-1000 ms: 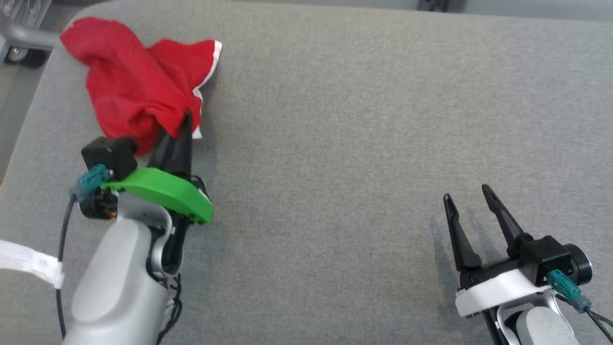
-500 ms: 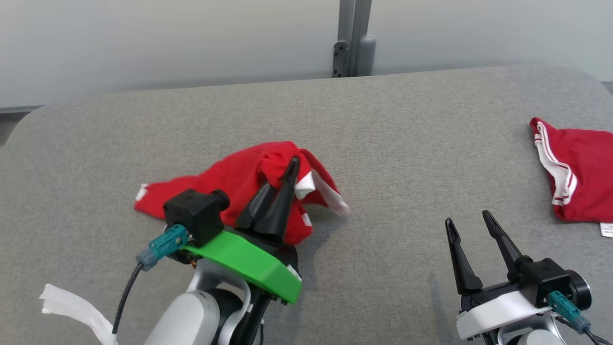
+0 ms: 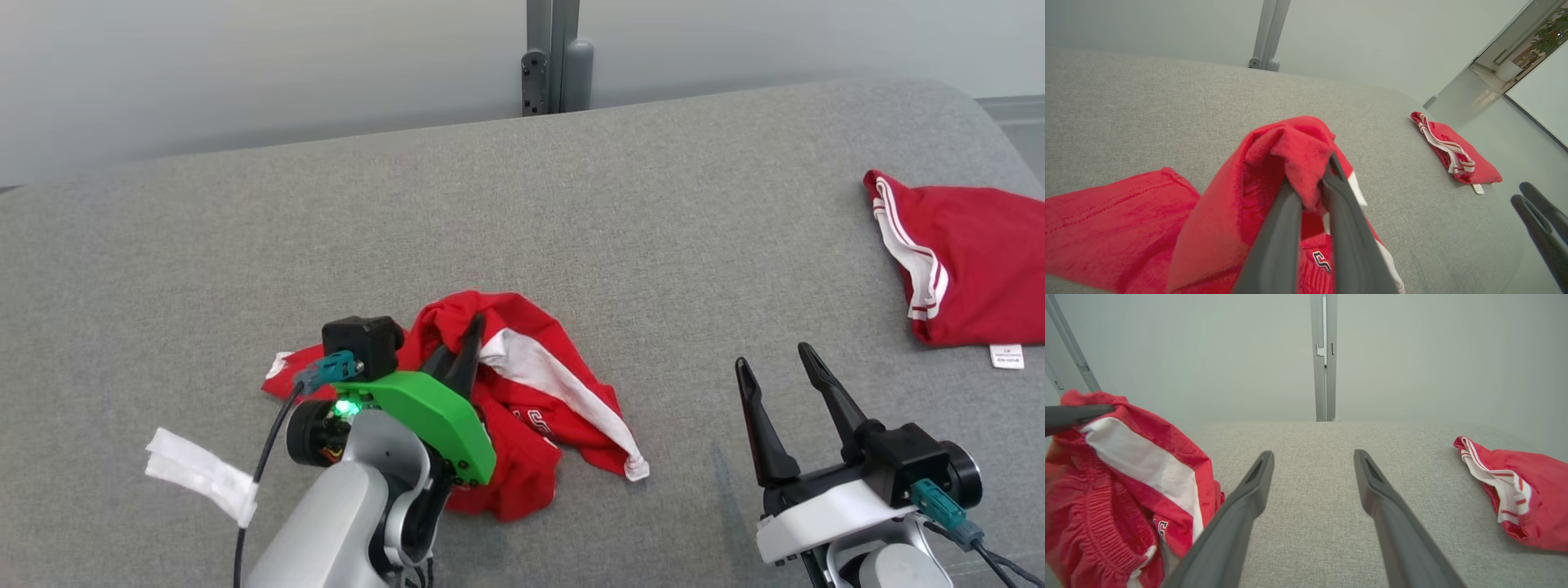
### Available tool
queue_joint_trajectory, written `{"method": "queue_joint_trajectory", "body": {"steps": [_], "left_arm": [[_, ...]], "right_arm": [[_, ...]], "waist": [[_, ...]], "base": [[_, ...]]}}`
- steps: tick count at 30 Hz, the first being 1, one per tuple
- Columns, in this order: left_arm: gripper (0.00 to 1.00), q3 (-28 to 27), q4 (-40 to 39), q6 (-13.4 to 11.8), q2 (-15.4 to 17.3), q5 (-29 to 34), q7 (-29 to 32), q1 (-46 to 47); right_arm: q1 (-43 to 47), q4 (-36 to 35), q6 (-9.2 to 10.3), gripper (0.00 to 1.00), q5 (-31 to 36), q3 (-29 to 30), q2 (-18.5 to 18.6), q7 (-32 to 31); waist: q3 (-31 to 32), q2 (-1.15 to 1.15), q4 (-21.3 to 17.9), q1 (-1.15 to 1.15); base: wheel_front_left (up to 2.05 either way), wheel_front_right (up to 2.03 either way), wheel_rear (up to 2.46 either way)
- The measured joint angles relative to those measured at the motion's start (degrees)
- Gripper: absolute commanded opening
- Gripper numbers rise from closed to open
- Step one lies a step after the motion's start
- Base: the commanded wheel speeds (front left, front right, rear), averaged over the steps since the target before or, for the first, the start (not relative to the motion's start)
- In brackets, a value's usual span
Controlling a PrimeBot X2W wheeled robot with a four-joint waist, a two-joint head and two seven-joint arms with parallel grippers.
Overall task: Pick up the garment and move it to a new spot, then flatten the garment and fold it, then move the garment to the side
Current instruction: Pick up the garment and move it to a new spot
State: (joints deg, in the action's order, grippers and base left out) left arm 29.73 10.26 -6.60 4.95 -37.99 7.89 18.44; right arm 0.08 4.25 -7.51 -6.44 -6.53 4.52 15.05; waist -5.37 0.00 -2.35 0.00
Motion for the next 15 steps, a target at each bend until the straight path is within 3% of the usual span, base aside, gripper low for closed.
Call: {"method": "queue_joint_trajectory", "body": {"steps": [3, 4, 6, 7, 11, 15], "left_arm": [[0.00, -0.53, 10.34, 1.34, -0.66, -0.57, -2.67, 3.04], [0.10, -0.47, 13.89, 1.74, -0.76, -0.44, -3.71, 4.01], [0.55, -1.09, 19.01, 2.08, -1.02, -0.68, -6.04, 5.52], [1.00, -1.19, 21.30, 2.46, -1.10, -0.78, -7.02, 6.27], [1.00, -1.30, 25.99, 3.86, -1.64, -1.30, -11.38, 7.84], [1.00, -2.07, 24.20, 4.50, -1.70, -1.67, -16.47, 7.71]], "right_arm": [[-0.82, 0.59, 0.00, 1.00, -0.01, -0.43, -0.15, 0.00], [-1.03, 0.85, 0.00, 1.00, -0.01, -0.54, -0.18, 0.00], [-1.49, 1.22, 0.00, 1.00, -0.01, -0.62, -0.19, 0.00], [-1.63, 1.35, 0.00, 1.00, -0.01, -0.48, -0.18, 0.00], [-1.62, 1.57, 0.00, 1.00, 0.00, 0.21, -0.11, 0.00], [-1.13, 1.51, 0.00, 1.00, 0.10, 1.29, 0.03, 0.00]], "waist": [[-1.35, 0.00, -0.54, 0.00], [-1.77, 0.00, -0.79, 0.00], [-2.40, 0.00, -1.28, 0.00], [-2.66, 0.00, -1.53, 0.00], [-3.16, 0.00, -2.10, 0.00], [-2.33, 0.00, -1.89, 0.00]], "base": [[0.00, 0.00, 0.00], [0.00, 0.00, 0.00], [0.00, 0.00, 0.00], [0.00, 0.00, 0.00], [0.00, 0.00, 0.00], [0.00, 0.00, 0.00]]}}
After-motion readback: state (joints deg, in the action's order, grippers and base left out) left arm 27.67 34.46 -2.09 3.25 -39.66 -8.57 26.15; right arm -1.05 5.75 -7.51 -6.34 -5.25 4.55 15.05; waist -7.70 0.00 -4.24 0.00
